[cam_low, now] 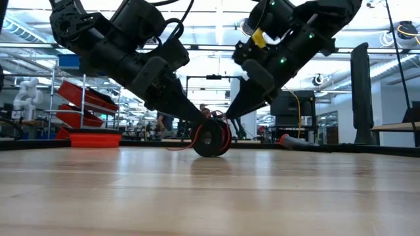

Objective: Coil cords
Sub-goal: Uncoil the red wire from the spool

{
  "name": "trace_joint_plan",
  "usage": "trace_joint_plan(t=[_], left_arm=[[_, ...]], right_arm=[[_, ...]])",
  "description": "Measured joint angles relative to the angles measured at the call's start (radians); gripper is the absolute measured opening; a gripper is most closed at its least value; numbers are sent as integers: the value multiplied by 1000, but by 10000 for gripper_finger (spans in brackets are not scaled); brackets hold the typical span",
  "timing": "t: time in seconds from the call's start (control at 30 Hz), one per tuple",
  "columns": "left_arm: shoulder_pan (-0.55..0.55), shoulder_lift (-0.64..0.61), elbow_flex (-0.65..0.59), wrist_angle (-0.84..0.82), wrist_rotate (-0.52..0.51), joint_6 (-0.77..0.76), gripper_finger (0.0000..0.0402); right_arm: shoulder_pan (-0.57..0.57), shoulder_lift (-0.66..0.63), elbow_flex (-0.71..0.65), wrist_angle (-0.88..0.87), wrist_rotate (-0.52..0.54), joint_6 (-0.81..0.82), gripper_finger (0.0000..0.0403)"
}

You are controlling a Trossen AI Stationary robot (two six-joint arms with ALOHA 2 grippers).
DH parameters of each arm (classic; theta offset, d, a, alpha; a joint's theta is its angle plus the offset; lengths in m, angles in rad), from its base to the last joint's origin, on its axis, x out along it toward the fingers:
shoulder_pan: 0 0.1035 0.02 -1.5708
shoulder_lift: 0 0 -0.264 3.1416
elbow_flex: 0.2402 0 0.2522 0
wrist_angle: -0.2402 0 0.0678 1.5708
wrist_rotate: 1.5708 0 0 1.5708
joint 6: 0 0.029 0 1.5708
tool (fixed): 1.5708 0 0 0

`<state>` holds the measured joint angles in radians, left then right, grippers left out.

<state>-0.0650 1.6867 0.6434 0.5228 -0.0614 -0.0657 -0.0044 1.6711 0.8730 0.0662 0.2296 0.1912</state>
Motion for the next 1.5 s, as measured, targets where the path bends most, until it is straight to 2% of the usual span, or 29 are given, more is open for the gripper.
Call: trace_joint_plan(t=[0.47, 0.63, 1.03, 1.5], left_arm=[[0, 0, 0, -1, 1, 2, 4], [0, 0, 0, -1, 1, 2, 4], [0, 0, 0, -1, 1, 1, 4], [0, 0, 0, -1, 1, 1, 4]], right_arm=[[0, 29, 0, 43, -5, 7, 139], [1, 29, 0, 59, -56, 7, 139], [1, 29, 0, 72, -80, 11, 139], [7, 29, 0, 72, -80, 26, 139]])
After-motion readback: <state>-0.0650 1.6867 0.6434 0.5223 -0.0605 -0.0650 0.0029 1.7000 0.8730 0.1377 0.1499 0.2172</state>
